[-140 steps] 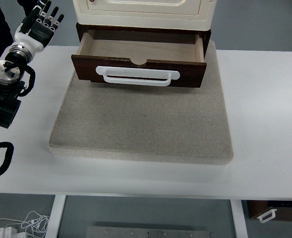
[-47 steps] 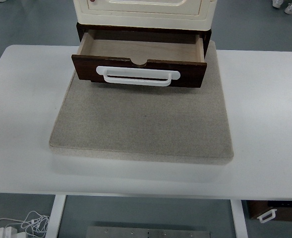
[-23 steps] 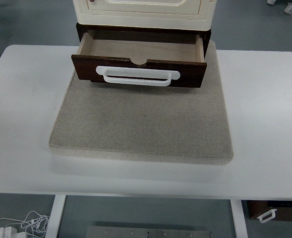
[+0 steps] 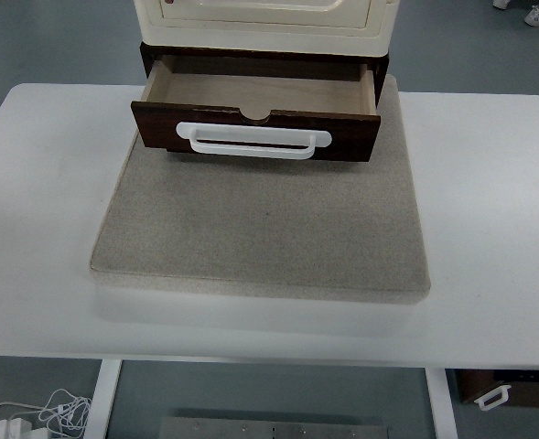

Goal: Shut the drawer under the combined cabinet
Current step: 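Swing the left hand in over the open brown drawer front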

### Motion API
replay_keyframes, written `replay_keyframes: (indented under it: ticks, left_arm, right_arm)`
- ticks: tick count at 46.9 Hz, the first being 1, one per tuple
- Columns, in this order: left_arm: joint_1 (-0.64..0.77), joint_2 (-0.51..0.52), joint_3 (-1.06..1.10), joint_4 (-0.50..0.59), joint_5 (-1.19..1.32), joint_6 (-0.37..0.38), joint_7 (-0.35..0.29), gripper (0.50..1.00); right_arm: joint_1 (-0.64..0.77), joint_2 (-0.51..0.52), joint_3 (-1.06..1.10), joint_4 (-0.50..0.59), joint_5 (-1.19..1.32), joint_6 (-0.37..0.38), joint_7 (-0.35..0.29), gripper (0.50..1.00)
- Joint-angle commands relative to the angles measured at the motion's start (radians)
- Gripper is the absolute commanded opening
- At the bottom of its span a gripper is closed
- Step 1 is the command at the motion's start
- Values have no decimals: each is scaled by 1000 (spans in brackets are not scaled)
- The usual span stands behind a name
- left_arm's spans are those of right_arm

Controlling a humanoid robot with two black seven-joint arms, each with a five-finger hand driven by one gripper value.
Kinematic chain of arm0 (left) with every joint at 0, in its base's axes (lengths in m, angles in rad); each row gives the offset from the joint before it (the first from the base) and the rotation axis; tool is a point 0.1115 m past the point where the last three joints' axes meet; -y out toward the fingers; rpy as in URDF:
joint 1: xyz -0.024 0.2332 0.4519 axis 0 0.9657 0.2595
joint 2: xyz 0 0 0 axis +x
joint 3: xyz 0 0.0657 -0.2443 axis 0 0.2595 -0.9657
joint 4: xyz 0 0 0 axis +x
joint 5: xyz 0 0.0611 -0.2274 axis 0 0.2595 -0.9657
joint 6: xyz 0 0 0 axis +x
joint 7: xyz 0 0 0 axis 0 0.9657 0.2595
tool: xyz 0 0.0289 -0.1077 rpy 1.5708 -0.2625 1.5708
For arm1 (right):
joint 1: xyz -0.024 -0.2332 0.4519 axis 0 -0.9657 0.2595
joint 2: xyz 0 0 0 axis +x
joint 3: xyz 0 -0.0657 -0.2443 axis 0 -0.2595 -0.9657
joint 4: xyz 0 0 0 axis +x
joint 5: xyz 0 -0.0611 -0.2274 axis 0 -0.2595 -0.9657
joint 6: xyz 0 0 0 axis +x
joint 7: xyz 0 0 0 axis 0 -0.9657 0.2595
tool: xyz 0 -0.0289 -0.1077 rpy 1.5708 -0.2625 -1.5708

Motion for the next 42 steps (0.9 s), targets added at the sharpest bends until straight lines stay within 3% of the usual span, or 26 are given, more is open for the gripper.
replay_keyframes:
  ticks: [1,9,22,42]
  left_arm:
    - [-7,-3,50,-65,18,0,6,994]
    - [-7,-22,145,-160,87,-2,40,996]
    - [-2,-91,265,-179,158,-11,52,994]
    - [1,-178,417,-199,354,-58,216,994]
  right_arm:
    - [0,0,-1,0,0,0,0,952]
    - [0,0,-1,0,0,0,0,952]
    - [0,0,-1,0,0,0,0,952]
    - [0,0,-1,0,0,0,0,952]
